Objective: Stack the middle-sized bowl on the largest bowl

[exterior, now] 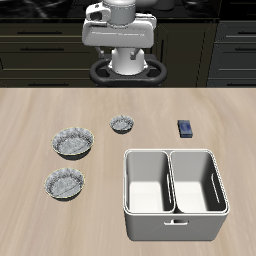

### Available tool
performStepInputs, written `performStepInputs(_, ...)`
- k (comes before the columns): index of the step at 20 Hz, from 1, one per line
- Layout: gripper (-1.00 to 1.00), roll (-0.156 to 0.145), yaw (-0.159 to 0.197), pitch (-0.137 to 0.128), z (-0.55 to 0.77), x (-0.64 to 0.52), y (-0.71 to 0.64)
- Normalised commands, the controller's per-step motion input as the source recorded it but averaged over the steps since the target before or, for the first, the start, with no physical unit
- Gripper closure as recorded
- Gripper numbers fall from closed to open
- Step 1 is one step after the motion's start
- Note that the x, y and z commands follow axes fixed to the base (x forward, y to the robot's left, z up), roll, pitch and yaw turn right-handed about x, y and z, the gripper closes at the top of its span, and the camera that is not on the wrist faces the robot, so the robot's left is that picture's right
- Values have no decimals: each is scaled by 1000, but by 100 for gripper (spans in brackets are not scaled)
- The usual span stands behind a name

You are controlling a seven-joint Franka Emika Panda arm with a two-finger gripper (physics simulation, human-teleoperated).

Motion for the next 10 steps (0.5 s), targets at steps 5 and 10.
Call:
performStepInputs(5, -100, -3, -23, -12, 51, 235, -207)
performStepInputs(10, -100, -5, -32, -14, 53, 331, -248)
